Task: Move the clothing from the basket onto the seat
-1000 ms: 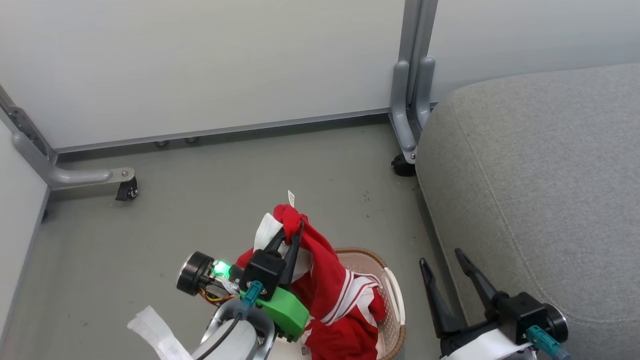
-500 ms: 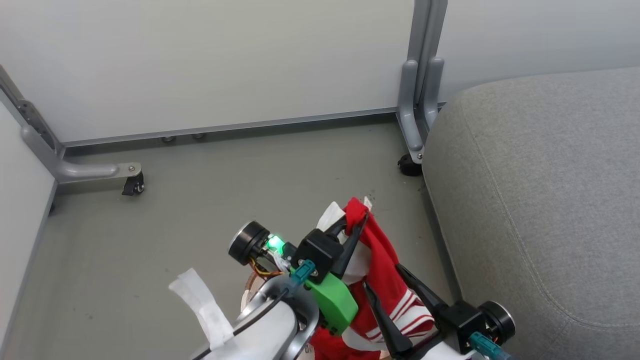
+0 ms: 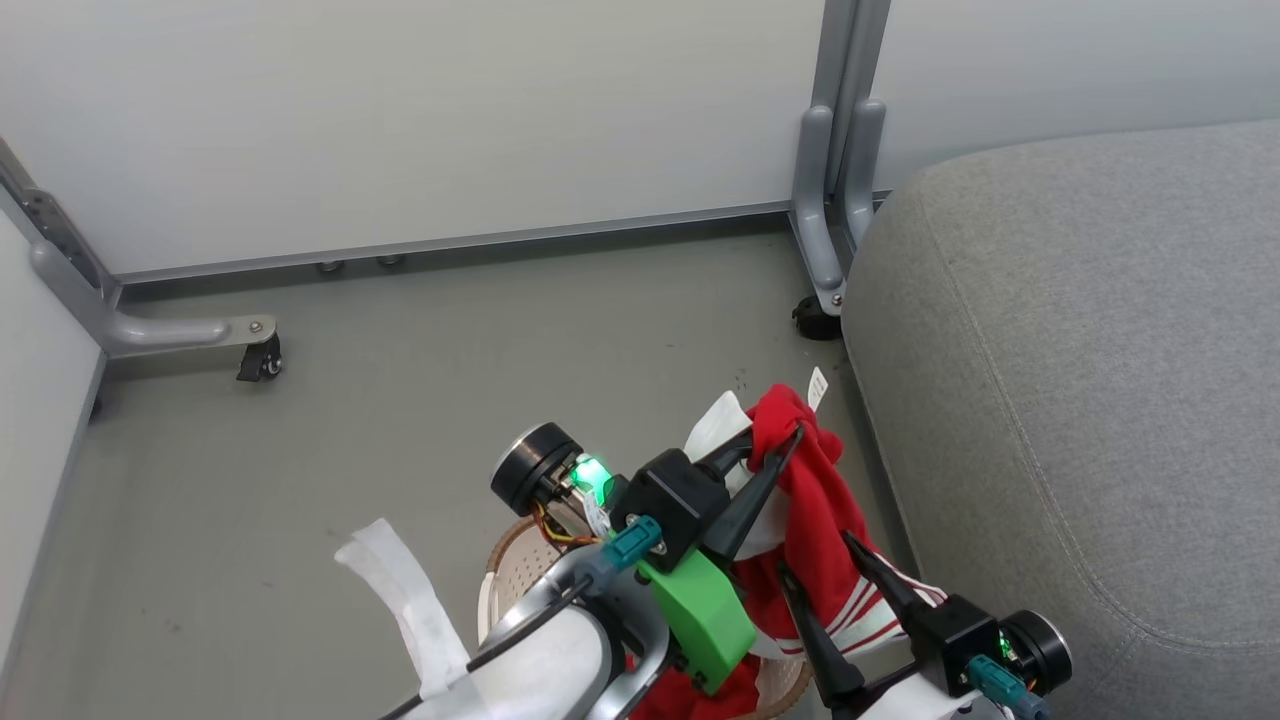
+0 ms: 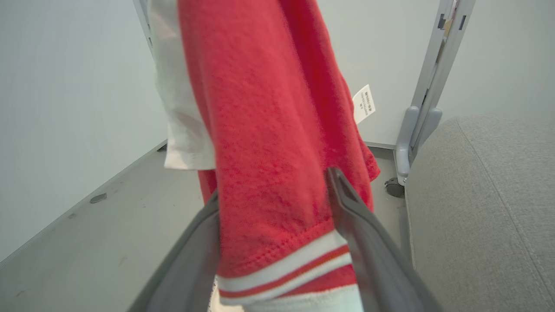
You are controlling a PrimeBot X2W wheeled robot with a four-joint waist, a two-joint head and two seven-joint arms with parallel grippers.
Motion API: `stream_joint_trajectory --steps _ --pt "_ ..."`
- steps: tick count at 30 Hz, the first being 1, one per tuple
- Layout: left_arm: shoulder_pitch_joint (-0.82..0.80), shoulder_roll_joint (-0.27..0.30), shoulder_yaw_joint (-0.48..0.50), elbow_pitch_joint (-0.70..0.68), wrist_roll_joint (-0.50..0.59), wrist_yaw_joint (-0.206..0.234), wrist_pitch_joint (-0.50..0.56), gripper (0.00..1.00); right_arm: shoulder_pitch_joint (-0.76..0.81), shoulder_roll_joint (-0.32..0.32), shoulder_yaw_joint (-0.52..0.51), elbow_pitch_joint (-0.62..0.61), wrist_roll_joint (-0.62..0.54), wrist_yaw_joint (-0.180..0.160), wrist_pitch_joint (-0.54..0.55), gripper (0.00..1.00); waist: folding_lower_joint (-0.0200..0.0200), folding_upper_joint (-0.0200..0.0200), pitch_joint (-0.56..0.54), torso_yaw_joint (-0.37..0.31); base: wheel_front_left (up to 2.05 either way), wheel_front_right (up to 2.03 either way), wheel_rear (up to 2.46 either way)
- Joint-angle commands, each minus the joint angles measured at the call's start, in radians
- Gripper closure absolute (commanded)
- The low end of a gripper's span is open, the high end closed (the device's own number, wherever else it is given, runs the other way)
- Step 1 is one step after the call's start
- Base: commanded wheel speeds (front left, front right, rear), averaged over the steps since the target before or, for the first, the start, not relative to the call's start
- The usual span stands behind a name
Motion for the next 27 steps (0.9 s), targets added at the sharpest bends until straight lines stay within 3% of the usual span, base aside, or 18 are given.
stream_joint_trajectory --steps 1,2,3,15,16,17,18,19,27 --pt "0.014 0.009 0.001 -0.011 -0.015 -0.004 0.005 1.0 -0.001 -0.002 0.001 0.005 -0.006 0.0 0.0 0.6 0.0001 -0.0001 0.002 0.001 0.0 0.0 0.0" --pt "0.015 0.014 0.001 -0.02 -0.015 -0.006 0.008 1.0 -0.001 -0.002 0.005 0.008 -0.006 0.0 0.0 0.84 0.0001 -0.0001 0.002 0.001 0.0 0.0 0.0" --pt "0.016 0.018 0.001 -0.026 -0.019 -0.006 0.01 1.0 -0.002 -0.002 0.007 0.009 -0.005 0.0 0.0 1.0 0.0001 -0.0001 0.003 0.001 0.0 0.0 0.0" --pt "0.03 0.046 0.006 -0.011 -0.032 0.004 0.011 1.0 -0.017 -0.002 0.009 -0.016 0.005 0.0 -0.001 1.0 0.0001 -0.0001 0.008 -0.002 0.0 0.0 0.0" --pt "0.031 0.047 0.009 -0.008 -0.032 0.011 0.009 0.96 -0.018 -0.002 0.007 -0.019 0.004 0.0 -0.001 1.0 0.0001 -0.0001 0.008 -0.003 0.0 0.0 0.0" --pt "0.032 0.047 0.01 -0.006 -0.032 0.013 0.007 0.57 -0.018 -0.002 0.004 -0.022 0.007 0.0 -0.001 1.0 0.0001 -0.0001 0.008 -0.003 0.0 0.0 0.0" --pt "0.033 0.048 0.01 -0.004 -0.032 0.015 0.006 0.07 -0.018 -0.002 0.001 -0.023 0.009 0.0 0.0 1.0 0.0001 -0.0001 0.008 -0.004 0.0 0.0 0.0" --pt "0.033 0.048 0.013 -0.005 -0.029 0.021 0.0 0.0 -0.018 -0.002 0.0 -0.024 0.009 0.0 0.0 1.0 0.0001 -0.0001 0.008 -0.004 0.0 0.0 0.0" --pt "0.024 0.051 0.015 0.006 -0.024 0.03 -0.016 0.0 -0.012 -0.002 -0.016 -0.028 0.012 0.0 -0.001 1.0 0.0001 -0.0001 0.007 -0.003 0.0 0.0 0.0"
